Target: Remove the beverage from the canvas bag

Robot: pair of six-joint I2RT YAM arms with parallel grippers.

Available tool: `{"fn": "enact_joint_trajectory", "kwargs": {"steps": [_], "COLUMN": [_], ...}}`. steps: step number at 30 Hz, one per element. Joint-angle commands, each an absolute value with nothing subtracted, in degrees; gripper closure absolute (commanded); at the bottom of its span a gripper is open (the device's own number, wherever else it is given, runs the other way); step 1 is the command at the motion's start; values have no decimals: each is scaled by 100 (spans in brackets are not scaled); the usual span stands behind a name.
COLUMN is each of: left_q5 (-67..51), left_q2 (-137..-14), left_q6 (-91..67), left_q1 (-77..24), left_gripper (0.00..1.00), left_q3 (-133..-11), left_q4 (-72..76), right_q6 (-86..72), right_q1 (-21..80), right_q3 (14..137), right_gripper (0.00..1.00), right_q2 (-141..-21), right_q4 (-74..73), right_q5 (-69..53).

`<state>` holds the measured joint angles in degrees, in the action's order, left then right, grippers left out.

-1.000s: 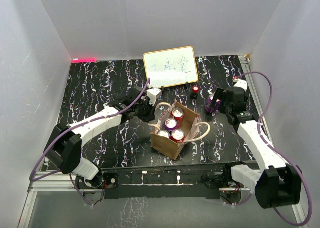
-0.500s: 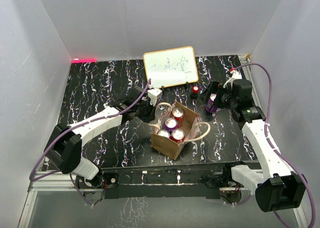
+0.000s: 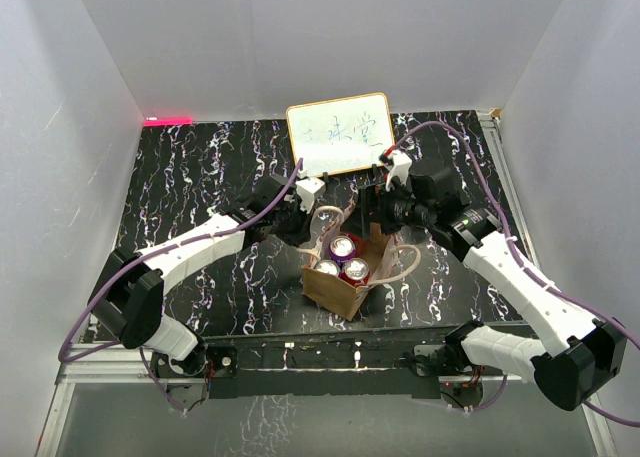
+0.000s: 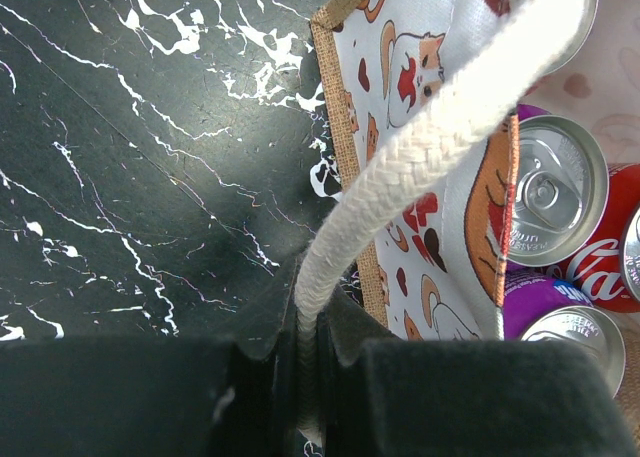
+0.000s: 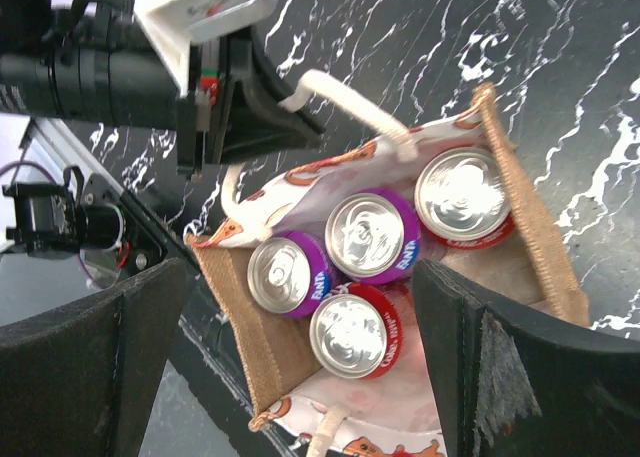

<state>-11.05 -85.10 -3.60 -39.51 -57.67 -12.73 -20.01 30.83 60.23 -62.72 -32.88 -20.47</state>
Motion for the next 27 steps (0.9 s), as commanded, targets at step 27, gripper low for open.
{"fn": "enact_joint_trajectory", "kwargs": {"steps": [27], "left_q5": [-1133], "left_q2": [-8379], "left_q6": [-299], "left_q1": [-4017], "left_gripper": [100], "left_q3": [-5950], "left_q4": [-1448], "right_q6": [-1672], "right_q1": [5093], "right_q3": [6287], "right_gripper": [2], "right_q2": [-7250], "right_q4": [-5236], "right_q5": [168]}}
